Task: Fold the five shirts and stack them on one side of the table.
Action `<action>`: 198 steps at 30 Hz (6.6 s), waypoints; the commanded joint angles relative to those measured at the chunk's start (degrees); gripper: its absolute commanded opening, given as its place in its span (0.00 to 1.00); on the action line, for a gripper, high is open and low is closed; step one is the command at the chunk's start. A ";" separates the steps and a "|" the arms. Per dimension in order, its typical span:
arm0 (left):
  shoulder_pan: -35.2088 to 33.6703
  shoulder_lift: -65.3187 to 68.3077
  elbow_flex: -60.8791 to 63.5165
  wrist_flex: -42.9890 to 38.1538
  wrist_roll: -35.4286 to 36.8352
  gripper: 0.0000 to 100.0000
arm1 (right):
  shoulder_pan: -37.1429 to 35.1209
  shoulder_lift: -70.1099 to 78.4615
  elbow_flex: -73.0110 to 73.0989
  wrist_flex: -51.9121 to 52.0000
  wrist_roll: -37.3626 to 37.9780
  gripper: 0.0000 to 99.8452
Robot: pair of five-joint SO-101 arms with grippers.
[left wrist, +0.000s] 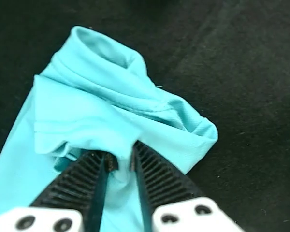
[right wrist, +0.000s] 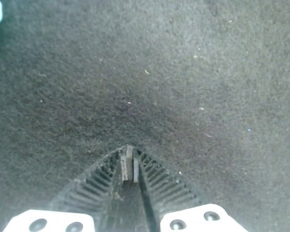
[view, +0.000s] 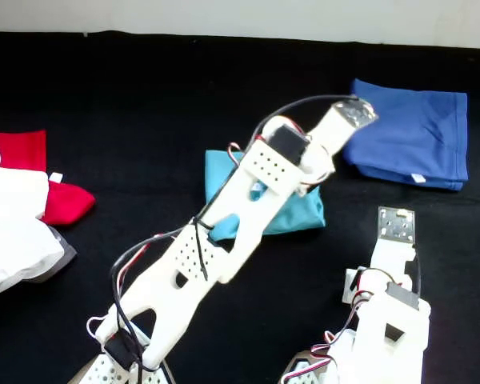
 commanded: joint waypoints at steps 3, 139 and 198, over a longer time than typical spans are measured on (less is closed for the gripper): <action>-4.00 -6.37 -3.56 0.53 0.35 0.20 | 0.92 -0.04 1.27 -1.63 0.18 0.01; -4.62 -1.45 4.62 -19.34 3.43 0.01 | 7.96 -49.63 16.48 17.71 0.26 0.01; -26.15 2.68 8.57 -2.02 3.60 0.01 | 5.76 -49.71 17.01 17.63 0.35 0.01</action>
